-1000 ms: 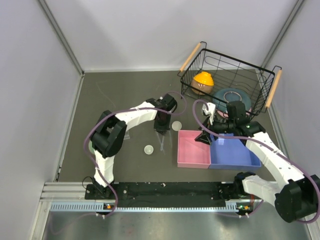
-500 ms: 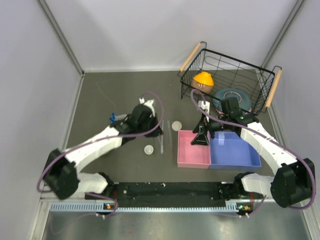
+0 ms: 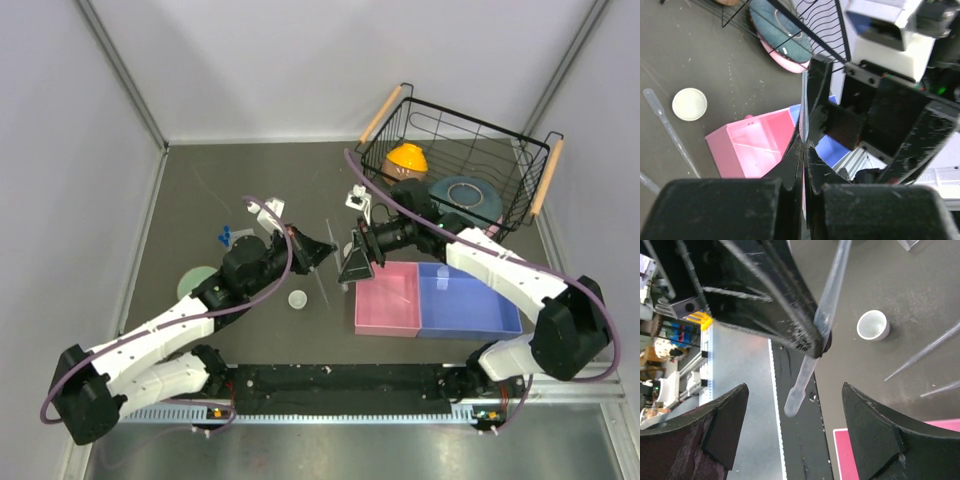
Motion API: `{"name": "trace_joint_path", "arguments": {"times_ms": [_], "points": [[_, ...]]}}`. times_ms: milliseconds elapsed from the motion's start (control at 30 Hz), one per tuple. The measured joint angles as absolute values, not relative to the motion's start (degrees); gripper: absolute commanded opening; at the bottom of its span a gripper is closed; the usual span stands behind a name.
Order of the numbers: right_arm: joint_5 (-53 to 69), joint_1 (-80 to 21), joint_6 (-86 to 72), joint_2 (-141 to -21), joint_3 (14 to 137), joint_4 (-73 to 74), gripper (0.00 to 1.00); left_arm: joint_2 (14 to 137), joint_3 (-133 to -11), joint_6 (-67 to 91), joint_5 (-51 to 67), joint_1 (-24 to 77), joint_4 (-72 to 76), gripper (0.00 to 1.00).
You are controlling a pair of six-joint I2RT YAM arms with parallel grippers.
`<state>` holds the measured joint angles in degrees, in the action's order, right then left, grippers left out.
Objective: Organize the chemistry lab equipment
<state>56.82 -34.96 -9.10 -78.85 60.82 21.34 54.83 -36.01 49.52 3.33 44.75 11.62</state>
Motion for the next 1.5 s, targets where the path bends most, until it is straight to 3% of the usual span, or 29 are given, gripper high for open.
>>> {"name": "trace_joint_path", "arguments": {"times_ms": [67, 167, 200, 300, 333, 367, 433, 467, 567, 633, 933, 1133, 1233, 1367, 1500], "points": [[56.4, -35.9, -12.1, -79.7, 60.8, 19.5, 0.66, 54.4, -35.8, 50.1, 2.6, 45.3, 12.8, 0.0], [55.7, -36.7, -15.4, -80.5, 60.8, 17.6, 0.47, 54.0, -35.8, 50.9, 1.3, 45.7, 14.3, 0.0], [55.5, -36.9, -15.9, -80.7, 60.8, 17.1, 0.32, 54.0, -35.8, 51.1, 0.9, 45.8, 14.6, 0.0], [55.3, -37.1, -17.6, -81.3, 60.9, 16.1, 0.05, 54.0, -35.7, 51.5, -0.1, 46.0, 15.4, 0.04], [55.1, -37.1, -18.2, -81.6, 60.9, 15.9, 0.02, 53.9, -35.6, 51.6, -0.5, 46.1, 15.5, 0.07], [55.1, -37.1, -18.6, -81.7, 60.9, 15.9, 0.0, 53.8, -35.4, 51.6, -1.1, 46.2, 15.4, 0.25], [54.8, -37.2, -18.4, -81.7, 61.0, 16.1, 0.0, 53.6, -35.2, 51.7, -1.7, 46.2, 15.2, 0.44], [54.3, -37.3, -17.5, -81.7, 61.2, 16.4, 0.0, 53.1, -35.1, 52.0, -2.3, 46.2, 14.5, 0.62], [51.2, -37.2, -12.0, -80.9, 61.2, 19.4, 0.0, 50.4, -35.2, 50.6, -4.2, 46.2, 11.3, 0.87], [48.1, -37.0, -6.9, -79.5, 61.0, 22.5, 0.0, 47.9, -35.6, 48.7, -5.5, 46.2, 7.7, 0.98], [32.2, -34.1, 13.1, -66.1, 52.5, 36.9, 0.03, 40.9, -43.2, 39.9, -11.9, 46.0, -12.5, 0.98], [28.3, -31.4, 16.9, -66.6, 49.4, 42.9, 0.06, 42.5, -41.3, 39.3, -13.1, 45.6, -18.8, 0.98], [27.5, -31.1, 17.9, -68.9, 49.4, 43.3, 0.15, 44.2, -40.7, 39.3, -13.0, 45.5, -20.3, 0.99], [25.8, -31.0, 19.5, -72.9, 49.5, 45.3, 0.4, 46.1, -40.7, 39.5, -12.8, 45.0, -20.2, 0.98], [24.9, -31.0, 21.0, -74.5, 49.7, 47.8, 0.52, 49.7, -40.7, 39.5, -11.0, 43.5, -19.4, 0.98]]}}
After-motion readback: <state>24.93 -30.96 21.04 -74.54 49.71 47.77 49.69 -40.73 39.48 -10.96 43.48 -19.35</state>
